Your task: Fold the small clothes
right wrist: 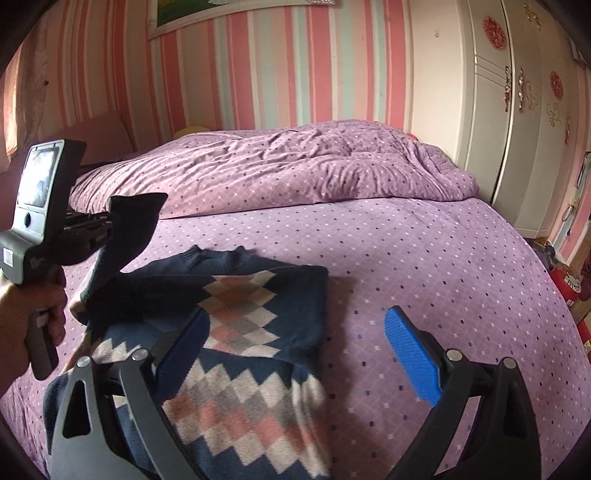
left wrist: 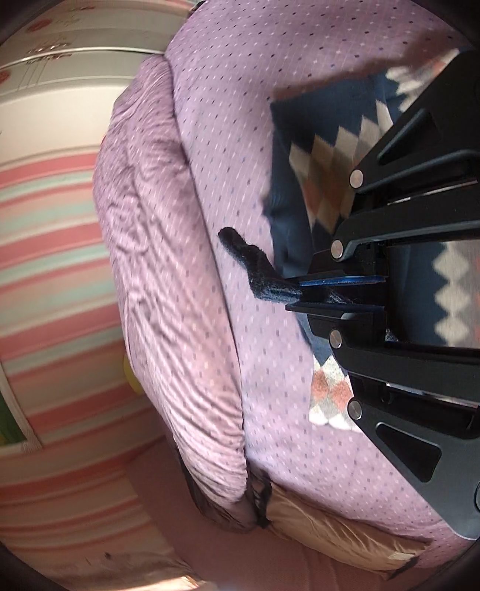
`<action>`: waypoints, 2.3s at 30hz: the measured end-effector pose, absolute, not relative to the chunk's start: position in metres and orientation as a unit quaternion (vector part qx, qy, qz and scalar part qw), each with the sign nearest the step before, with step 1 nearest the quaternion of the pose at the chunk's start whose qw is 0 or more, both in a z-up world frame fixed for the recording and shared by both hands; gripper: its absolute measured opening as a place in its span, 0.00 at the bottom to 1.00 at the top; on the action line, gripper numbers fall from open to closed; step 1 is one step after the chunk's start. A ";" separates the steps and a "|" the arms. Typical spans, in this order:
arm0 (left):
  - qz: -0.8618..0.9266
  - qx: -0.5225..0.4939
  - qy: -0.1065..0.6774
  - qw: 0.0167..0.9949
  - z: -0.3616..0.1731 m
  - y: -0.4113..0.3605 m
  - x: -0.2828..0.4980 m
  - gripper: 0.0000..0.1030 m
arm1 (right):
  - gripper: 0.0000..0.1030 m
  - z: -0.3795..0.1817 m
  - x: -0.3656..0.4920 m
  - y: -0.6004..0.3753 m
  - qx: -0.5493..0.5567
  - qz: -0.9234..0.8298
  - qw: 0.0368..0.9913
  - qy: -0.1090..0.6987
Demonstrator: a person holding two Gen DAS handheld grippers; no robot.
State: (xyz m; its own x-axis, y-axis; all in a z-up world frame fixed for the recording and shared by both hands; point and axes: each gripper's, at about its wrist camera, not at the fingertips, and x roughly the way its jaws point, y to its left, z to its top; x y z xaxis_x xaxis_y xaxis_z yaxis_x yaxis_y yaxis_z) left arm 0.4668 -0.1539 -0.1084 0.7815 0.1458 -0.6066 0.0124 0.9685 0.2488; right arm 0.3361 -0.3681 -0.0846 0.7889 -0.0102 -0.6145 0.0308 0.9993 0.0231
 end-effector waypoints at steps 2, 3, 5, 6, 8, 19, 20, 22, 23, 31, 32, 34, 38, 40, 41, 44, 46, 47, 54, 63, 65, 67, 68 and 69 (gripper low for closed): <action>0.028 0.129 0.333 0.934 -0.118 -0.178 0.472 0.05 | 0.93 -0.087 0.337 -0.384 0.021 -0.013 0.946 0.324; 0.023 0.135 0.335 0.932 -0.123 -0.192 0.475 0.05 | 0.93 -0.089 0.337 -0.392 0.023 -0.015 0.946 0.323; 0.013 0.142 0.337 0.931 -0.130 -0.216 0.478 0.05 | 0.93 -0.093 0.338 -0.408 0.031 -0.017 0.946 0.323; 0.008 0.145 0.338 0.930 -0.135 -0.233 0.481 0.05 | 0.93 -0.094 0.338 -0.414 0.034 -0.019 0.946 0.323; 0.003 0.153 0.343 0.927 -0.142 -0.255 0.484 0.05 | 0.93 -0.099 0.339 -0.426 0.036 -0.022 0.946 0.322; 0.014 0.183 0.381 0.906 -0.215 -0.312 0.496 0.18 | 0.93 -0.132 0.334 -0.467 0.043 -0.040 0.938 0.341; 0.011 0.192 0.380 0.905 -0.220 -0.316 0.494 0.25 | 0.93 -0.134 0.333 -0.470 0.044 -0.043 0.937 0.344; 0.009 0.216 0.370 0.904 -0.229 -0.325 0.485 0.63 | 0.93 -0.136 0.332 -0.474 0.048 -0.047 0.936 0.345; 0.009 0.224 0.360 0.906 -0.229 -0.327 0.480 0.66 | 0.93 -0.136 0.332 -0.475 0.049 -0.048 0.936 0.344; -0.004 0.195 0.352 0.915 -0.214 -0.315 0.465 0.75 | 0.93 -0.130 0.337 -0.457 0.045 -0.045 0.937 0.343; -0.002 0.191 0.352 0.916 -0.211 -0.309 0.465 0.75 | 0.93 -0.128 0.338 -0.452 0.045 -0.043 0.938 0.342; 0.006 0.186 0.347 0.919 -0.204 -0.293 0.464 0.75 | 0.93 -0.124 0.339 -0.443 0.044 -0.041 0.939 0.340; 0.023 0.147 0.356 0.923 -0.192 -0.249 0.467 0.75 | 0.93 -0.118 0.341 -0.425 0.035 -0.038 0.941 0.335; 0.038 0.121 0.358 0.925 -0.189 -0.216 0.468 0.77 | 0.93 -0.115 0.345 -0.414 0.034 -0.036 0.941 0.335; 0.044 0.112 0.360 0.925 -0.188 -0.199 0.468 0.77 | 0.93 -0.115 0.347 -0.409 0.034 -0.036 0.941 0.335; 0.066 0.089 0.361 0.926 -0.189 -0.151 0.465 0.77 | 0.93 -0.117 0.356 -0.391 0.028 -0.028 0.940 0.338; 0.077 0.066 0.359 0.928 -0.192 -0.111 0.458 0.77 | 0.93 -0.122 0.365 -0.380 0.015 -0.031 0.939 0.343; 0.082 0.059 0.362 0.927 -0.196 -0.091 0.455 0.77 | 0.93 -0.127 0.370 -0.375 0.008 -0.031 0.937 0.347; 0.097 0.032 0.386 0.917 -0.226 -0.003 0.456 0.77 | 0.93 -0.164 0.415 -0.331 0.032 0.005 0.925 0.380; 0.045 0.020 0.408 0.912 -0.265 0.004 0.477 0.77 | 0.93 -0.248 0.471 -0.284 0.067 0.037 0.891 0.448; 0.057 0.041 0.427 0.902 -0.279 0.002 0.485 0.77 | 0.93 -0.273 0.481 -0.292 0.065 0.013 0.874 0.482; 0.059 0.033 0.434 0.899 -0.285 0.007 0.489 0.83 | 0.93 -0.281 0.483 -0.299 0.065 0.021 0.873 0.483; 0.062 0.032 0.433 0.899 -0.286 0.009 0.490 0.85 | 0.93 -0.282 0.484 -0.300 0.055 0.024 0.874 0.482; 0.065 0.036 0.431 0.899 -0.287 0.010 0.490 0.88 | 0.93 -0.281 0.485 -0.299 0.041 0.024 0.874 0.483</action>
State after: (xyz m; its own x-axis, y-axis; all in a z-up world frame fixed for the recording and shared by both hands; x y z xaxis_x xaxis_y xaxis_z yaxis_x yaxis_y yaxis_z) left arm 0.4904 0.0099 -0.2871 0.6191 0.1488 -0.7711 -0.0865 0.9888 0.1214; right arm 0.4853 -0.2990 -0.2809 0.5328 0.0819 -0.8423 -0.0026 0.9955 0.0952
